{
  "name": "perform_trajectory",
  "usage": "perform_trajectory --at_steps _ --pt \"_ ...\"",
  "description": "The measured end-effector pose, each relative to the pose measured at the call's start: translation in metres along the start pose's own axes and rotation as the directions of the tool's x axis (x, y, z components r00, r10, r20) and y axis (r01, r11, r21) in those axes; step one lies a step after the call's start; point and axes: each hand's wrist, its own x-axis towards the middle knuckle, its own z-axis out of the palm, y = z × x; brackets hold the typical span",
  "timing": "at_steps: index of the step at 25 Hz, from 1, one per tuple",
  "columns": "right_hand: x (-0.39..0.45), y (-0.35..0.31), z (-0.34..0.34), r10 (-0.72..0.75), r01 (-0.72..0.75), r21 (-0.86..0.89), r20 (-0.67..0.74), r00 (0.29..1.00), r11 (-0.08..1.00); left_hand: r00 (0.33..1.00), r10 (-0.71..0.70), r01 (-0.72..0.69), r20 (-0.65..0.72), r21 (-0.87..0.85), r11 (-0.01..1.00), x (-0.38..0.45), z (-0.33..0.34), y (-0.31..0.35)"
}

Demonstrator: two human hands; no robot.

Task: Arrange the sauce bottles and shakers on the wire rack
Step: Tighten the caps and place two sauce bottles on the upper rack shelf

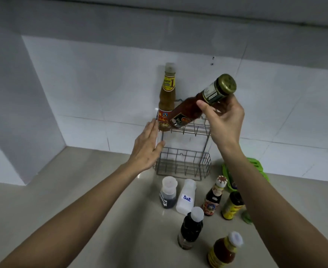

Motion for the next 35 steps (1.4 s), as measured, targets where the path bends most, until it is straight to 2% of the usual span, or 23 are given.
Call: perform_trajectory --at_steps 3,6,9,19,27,32,35 --pt "0.021 0.013 0.01 -0.073 0.073 -0.16 0.005 0.997 0.984 0.997 0.019 -0.042 0.077 0.315 0.948 0.021 0.008 -0.013" --pt "0.031 0.026 0.02 -0.133 0.147 -0.298 0.064 0.989 0.943 0.996 0.001 -0.039 0.093 0.41 0.911 0.033 0.014 -0.015" --pt "0.039 0.041 0.03 -0.119 0.155 -0.383 0.114 0.986 0.911 0.997 -0.017 -0.018 0.073 0.451 0.892 0.038 0.021 -0.018" --pt "0.072 0.064 0.051 0.027 0.047 -0.506 0.137 0.99 0.861 0.997 -0.038 0.01 0.061 0.405 0.914 0.037 0.029 -0.025" --pt "0.092 0.066 0.054 0.122 0.095 -0.605 0.308 0.943 0.791 0.997 -0.061 0.041 0.046 0.359 0.933 0.038 0.038 -0.026" --pt "0.089 0.067 0.052 0.165 0.008 -0.508 0.294 0.941 0.862 0.996 -0.066 0.043 0.054 0.353 0.935 0.04 0.037 -0.026" --pt "0.082 0.07 0.044 0.242 -0.097 -0.404 0.326 0.914 0.91 0.995 -0.063 0.035 0.071 0.351 0.936 0.04 0.033 -0.026"
